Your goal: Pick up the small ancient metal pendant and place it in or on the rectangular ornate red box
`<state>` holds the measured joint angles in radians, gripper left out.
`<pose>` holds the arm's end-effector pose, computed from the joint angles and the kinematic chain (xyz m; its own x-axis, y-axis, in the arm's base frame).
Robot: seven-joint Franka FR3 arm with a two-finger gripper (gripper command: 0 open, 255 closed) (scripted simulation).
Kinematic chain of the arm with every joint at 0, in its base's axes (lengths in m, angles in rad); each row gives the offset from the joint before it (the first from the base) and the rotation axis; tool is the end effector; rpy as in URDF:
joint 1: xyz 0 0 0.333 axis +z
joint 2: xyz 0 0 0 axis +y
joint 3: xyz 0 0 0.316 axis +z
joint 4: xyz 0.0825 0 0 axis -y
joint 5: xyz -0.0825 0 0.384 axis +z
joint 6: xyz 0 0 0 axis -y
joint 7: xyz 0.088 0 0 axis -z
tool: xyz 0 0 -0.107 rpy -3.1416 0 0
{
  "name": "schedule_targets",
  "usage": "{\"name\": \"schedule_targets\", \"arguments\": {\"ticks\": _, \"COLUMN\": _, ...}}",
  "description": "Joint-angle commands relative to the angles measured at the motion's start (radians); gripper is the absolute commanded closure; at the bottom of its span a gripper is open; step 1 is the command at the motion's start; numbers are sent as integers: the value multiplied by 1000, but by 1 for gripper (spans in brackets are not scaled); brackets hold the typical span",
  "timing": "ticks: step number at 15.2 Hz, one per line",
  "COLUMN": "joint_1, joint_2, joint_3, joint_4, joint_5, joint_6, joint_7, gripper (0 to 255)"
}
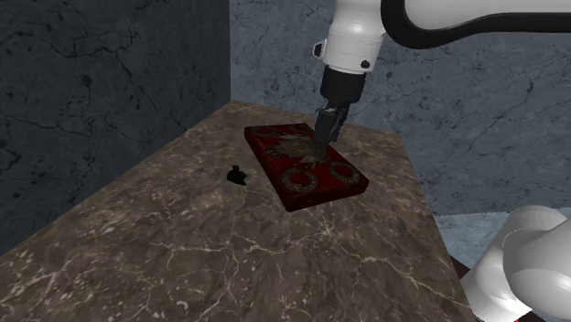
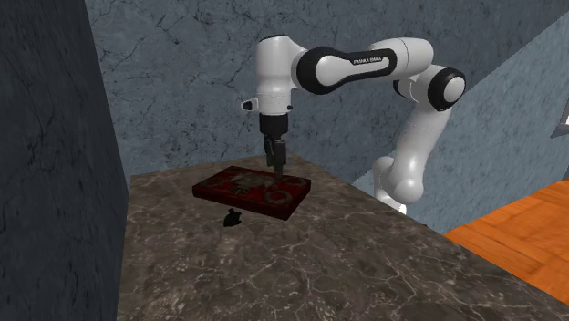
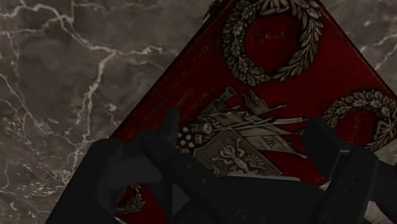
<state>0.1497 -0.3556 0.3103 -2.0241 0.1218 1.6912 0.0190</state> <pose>0.3920 0.2285 0.5886 0.9176 0.3975 0.0074 0.3976 -0.9174 -0.0147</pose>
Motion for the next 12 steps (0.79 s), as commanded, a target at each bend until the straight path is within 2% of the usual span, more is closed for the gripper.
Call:
{"name": "schedule_targets", "arguments": {"ticks": 1, "joint_1": 10, "joint_2": 63, "joint_3": 30, "joint_4": 55, "joint_5": -11, "joint_6": 18, "joint_7": 16, "gripper": 0}}
{"name": "schedule_targets", "arguments": {"ticks": 6, "joint_1": 41, "joint_2": 217, "joint_3": 105, "joint_4": 197, "joint_5": -61, "joint_6": 46, "joint_7": 64, "gripper": 0}}
{"name": "schedule_targets", "arguments": {"ticks": 12, "joint_1": 103, "joint_2": 422, "joint_3": 184, "joint_4": 404, "joint_5": -164, "joint_6": 48, "joint_7": 133, "gripper": 0}}
